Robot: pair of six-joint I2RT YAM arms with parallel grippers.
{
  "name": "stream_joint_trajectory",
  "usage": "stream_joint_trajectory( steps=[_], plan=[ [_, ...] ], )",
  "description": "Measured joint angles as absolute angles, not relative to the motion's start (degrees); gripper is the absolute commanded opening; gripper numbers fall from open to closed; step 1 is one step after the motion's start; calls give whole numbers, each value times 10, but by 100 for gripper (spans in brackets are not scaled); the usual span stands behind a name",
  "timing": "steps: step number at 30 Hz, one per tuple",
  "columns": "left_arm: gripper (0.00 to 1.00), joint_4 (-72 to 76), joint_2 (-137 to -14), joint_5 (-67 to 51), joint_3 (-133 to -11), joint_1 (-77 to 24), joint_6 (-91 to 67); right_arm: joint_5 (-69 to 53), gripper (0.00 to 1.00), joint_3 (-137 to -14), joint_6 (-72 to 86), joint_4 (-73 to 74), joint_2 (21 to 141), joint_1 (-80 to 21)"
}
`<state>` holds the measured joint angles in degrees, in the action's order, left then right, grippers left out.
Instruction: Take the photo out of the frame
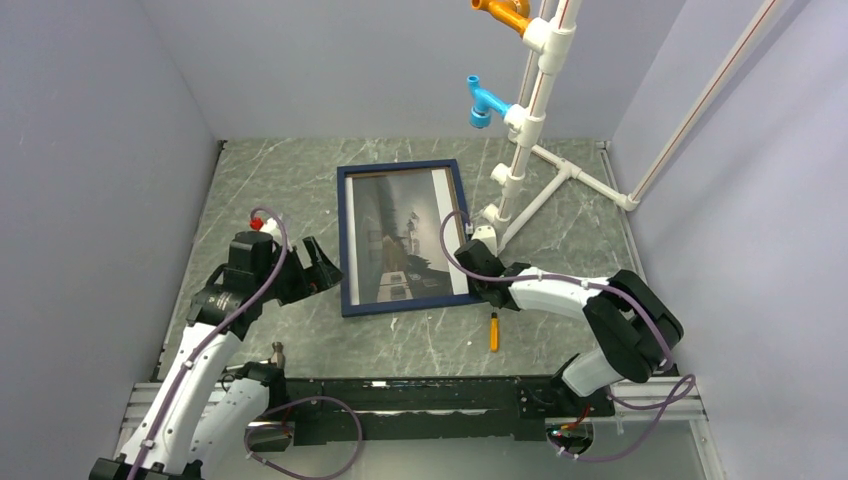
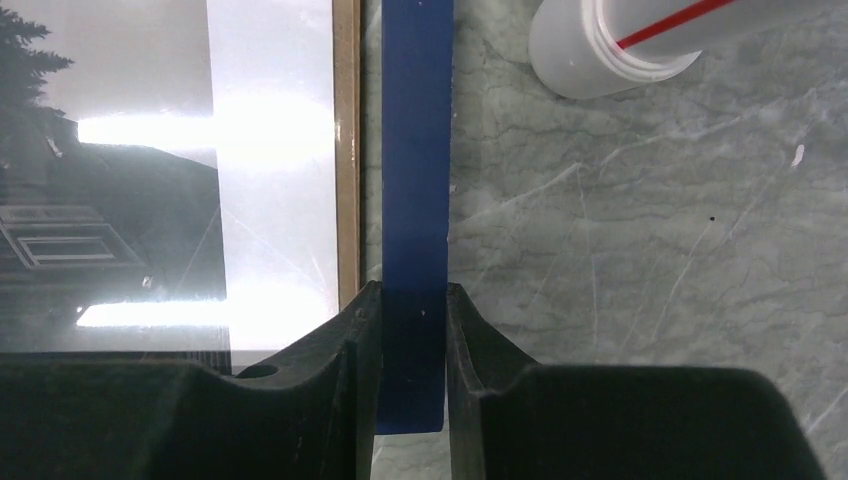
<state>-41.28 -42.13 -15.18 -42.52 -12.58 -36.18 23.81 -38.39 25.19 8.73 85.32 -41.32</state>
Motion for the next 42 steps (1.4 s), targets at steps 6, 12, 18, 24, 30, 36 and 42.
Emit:
stream_joint_trajectory(
  steps=[6,12,18,24,30,36,42],
  plan=[
    [98,-416,-416,-154,-433,-126,-362,239,27,-392,258,103,854,-415],
    [98,-415,-414,-162,-433,-126,-362,235,19,-392,262,107,851,-414],
    [98,-427,-411,-166,-441,-126,-362,247,0,-403,256,121,854,-422],
    [98,-444,-389,-155,-484,-126,-361,273,0,-491,231,186,850,-441],
    [99,-457,-371,-147,-505,-126,-361,283,0,-603,222,229,872,-465],
    [99,-483,-362,-129,-530,-126,-360,285,0,-719,244,258,985,-502],
    [99,-502,-345,-109,-540,-126,-360,276,0,-835,268,262,1097,-555]
  ],
)
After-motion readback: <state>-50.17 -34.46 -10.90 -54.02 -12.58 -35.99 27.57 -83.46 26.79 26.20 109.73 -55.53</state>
